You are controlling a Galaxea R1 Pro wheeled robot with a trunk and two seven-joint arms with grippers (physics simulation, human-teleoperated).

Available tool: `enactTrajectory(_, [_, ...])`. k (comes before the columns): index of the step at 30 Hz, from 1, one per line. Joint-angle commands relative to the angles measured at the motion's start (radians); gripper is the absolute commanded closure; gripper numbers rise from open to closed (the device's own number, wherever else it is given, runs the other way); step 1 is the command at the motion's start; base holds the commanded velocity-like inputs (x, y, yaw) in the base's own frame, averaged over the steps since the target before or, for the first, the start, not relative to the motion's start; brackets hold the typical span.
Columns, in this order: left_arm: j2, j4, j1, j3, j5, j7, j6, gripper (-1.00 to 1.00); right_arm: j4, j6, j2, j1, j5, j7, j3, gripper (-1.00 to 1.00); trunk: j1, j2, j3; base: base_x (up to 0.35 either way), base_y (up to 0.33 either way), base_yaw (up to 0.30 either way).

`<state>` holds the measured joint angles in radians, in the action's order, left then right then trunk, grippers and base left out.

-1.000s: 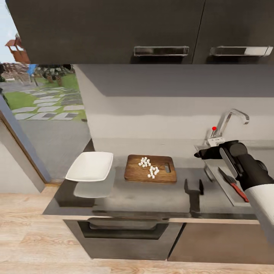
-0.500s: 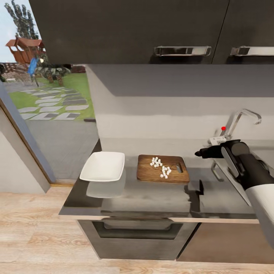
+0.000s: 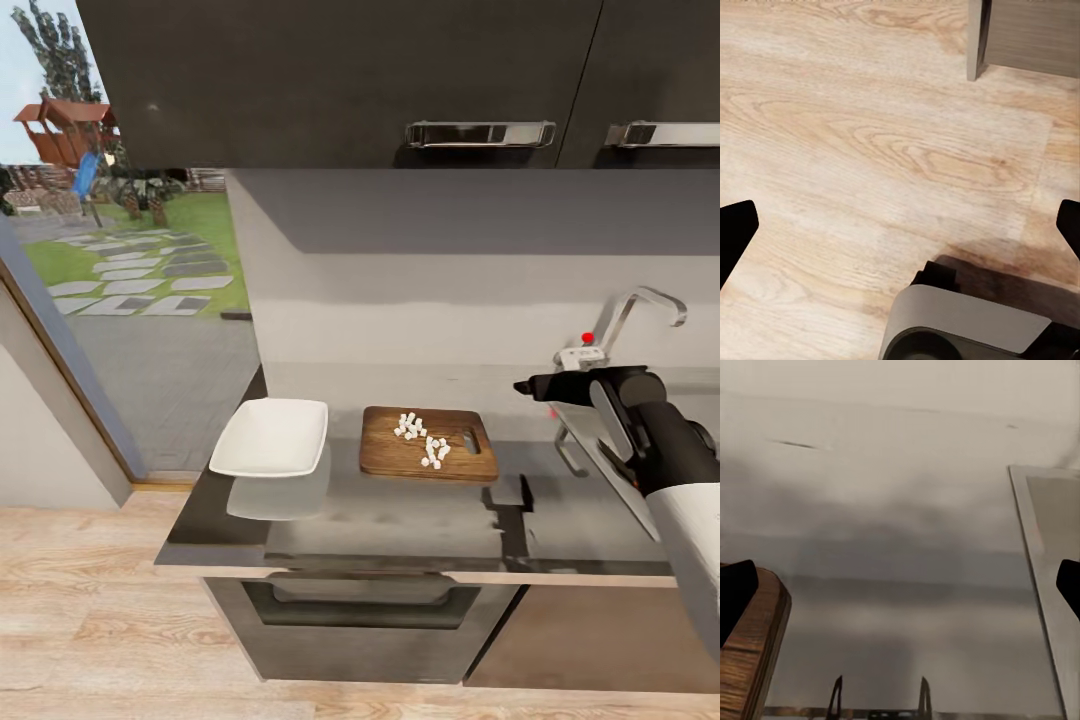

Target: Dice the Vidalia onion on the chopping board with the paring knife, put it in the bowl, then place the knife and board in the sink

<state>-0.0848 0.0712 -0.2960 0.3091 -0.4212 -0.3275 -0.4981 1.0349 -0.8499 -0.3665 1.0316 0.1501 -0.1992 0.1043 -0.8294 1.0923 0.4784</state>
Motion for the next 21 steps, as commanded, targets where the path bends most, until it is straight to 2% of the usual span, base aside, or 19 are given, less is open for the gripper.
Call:
enactTrajectory(1, [-0.001, 0.004, -0.002, 0.008, -0.005, 0.002, -0.005, -1.0, 0.001, -0.004, 0.001, 0.001, 0.007, 0.004, 0.003, -1.0, 0.0, 0.001, 0.001, 0.0, 0.0, 0.0])
enactTrajectory(6, [0.0, 0.004, -0.002, 0.008, -0.005, 0.07, -0.004, -1.0, -0.006, -0.004, 0.02, 0.001, 0.003, 0.004, 0.004, -1.0, 0.0, 0.001, 0.001, 0.0, 0.001, 0.0])
enactTrajectory(21, [0.002, 0.005, -0.002, 0.009, -0.005, 0.081, -0.002, -1.0, -0.055, -0.005, 0.021, 0.001, -0.001, 0.012, 0.004, -1.0, 0.0, 0.001, 0.001, 0.0, 0.187, 0.0])
